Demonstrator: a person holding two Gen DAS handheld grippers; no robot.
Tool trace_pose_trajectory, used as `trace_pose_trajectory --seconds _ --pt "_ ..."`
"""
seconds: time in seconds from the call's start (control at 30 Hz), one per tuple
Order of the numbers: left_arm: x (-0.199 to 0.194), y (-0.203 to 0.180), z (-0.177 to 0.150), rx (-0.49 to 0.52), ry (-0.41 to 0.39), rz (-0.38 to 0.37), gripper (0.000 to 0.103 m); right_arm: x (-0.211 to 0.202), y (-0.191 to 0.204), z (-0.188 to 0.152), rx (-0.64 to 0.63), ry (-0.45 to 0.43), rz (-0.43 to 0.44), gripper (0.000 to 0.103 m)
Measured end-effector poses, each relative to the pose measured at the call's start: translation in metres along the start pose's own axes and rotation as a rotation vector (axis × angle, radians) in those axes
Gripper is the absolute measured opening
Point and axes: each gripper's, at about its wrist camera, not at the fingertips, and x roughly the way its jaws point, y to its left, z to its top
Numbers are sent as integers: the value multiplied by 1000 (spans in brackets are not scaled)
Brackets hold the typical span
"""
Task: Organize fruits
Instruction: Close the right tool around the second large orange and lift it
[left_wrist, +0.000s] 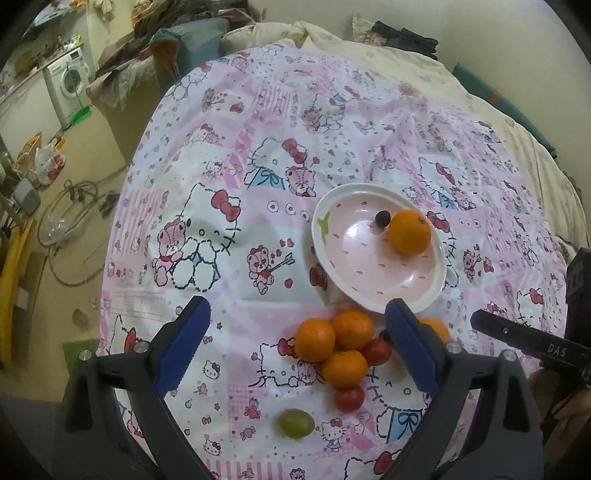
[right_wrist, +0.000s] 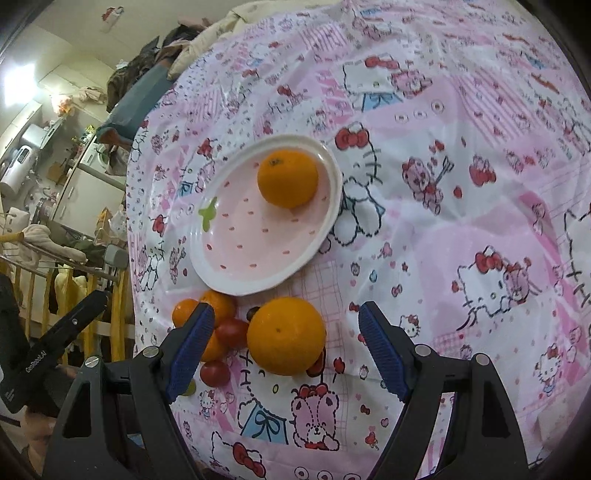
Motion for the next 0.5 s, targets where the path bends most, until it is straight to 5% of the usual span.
trace_pose_trajectory --seconds 0.33,0.5 --pt "4 14 2 -49 24 16 94 34 4 -10 -1 127 -13 83" --pt "6 21 1 -67 41 27 94 65 21 -17 -90 196 -96 82"
